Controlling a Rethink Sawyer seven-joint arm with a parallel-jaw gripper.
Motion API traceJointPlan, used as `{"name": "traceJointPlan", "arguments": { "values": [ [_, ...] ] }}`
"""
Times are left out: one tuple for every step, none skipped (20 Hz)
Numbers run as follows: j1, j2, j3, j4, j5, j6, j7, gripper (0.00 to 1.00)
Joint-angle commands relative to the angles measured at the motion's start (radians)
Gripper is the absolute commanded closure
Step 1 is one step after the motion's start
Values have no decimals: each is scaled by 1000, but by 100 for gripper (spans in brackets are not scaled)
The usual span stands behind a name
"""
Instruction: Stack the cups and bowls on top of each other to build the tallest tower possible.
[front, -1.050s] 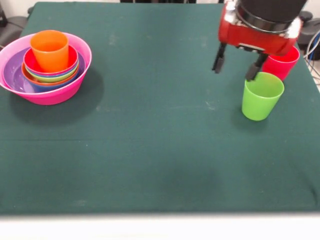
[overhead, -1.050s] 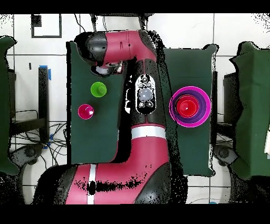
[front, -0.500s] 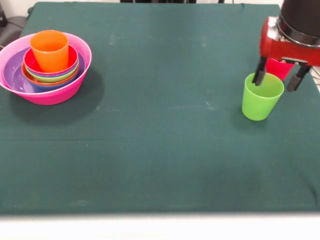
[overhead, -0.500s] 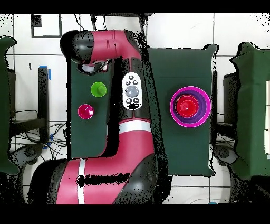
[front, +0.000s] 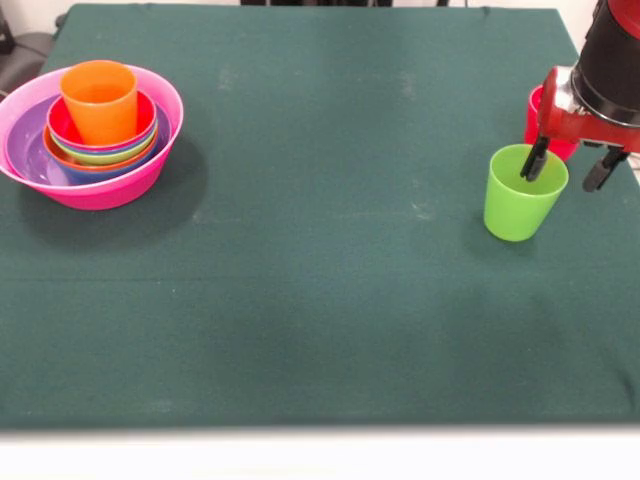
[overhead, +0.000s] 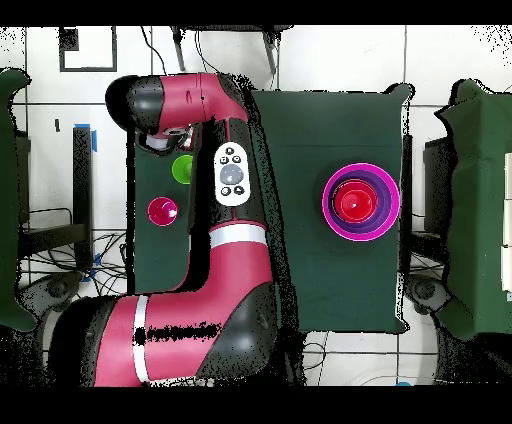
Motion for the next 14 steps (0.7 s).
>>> {"name": "traceJointPlan", "arguments": {
  "values": [
    [17, 31, -4, 92, -3, -43, 166, 0],
    [18, 27, -7, 101, 0, -44, 168, 0],
    [19, 32, -8, 92, 3, -35, 167, 0],
    [20, 28, -9, 98, 8, -34, 169, 0],
    [20, 30, -11, 100, 12, -33, 171, 0],
    [21, 36, -13, 99, 13, -37, 175, 0],
    [23, 41, -15, 99, 15, -41, 179, 0],
    [26, 51, -18, 91, 15, -42, 184, 0],
    [28, 58, -20, 90, 17, -45, 186, 0],
    [31, 64, -23, 87, 17, -47, 189, 0],
    [34, 70, -24, 89, 19, -54, 193, 0],
    [38, 75, -25, 87, 23, -52, 198, 0],
    [40, 80, -26, 89, 26, -55, 203, 0],
    [44, 87, -25, 84, 33, -51, 211, 0]
  ]
}}
